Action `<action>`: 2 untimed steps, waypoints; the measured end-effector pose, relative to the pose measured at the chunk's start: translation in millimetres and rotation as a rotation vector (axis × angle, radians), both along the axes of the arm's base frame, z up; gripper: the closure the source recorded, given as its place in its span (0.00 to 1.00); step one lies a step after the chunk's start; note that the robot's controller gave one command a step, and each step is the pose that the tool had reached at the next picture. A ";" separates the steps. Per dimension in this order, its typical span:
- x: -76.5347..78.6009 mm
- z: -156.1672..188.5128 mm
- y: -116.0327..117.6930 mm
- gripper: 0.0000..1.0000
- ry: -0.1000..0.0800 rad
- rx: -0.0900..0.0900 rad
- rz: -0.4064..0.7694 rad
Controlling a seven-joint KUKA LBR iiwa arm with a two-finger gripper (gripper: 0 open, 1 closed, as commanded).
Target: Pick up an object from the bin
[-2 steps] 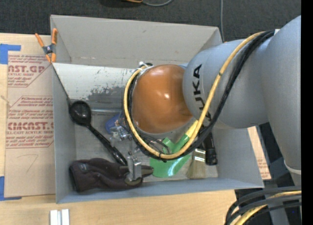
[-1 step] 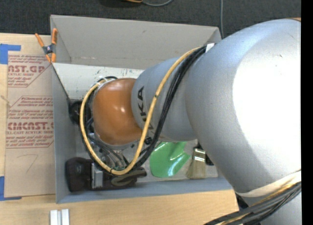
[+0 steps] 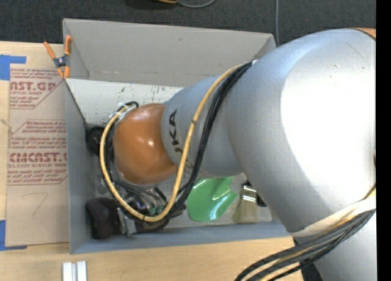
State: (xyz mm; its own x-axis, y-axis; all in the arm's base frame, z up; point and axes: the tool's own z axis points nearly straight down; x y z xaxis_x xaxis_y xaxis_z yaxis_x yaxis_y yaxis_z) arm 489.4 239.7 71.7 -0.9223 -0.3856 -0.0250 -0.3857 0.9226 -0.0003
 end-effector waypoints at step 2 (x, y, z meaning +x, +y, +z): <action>-10.7 -1.8 -1.1 1.00 0.023 0.001 -0.492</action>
Offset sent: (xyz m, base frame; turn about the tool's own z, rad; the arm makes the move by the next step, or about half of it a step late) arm 0.0000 0.0000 0.0000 0.0000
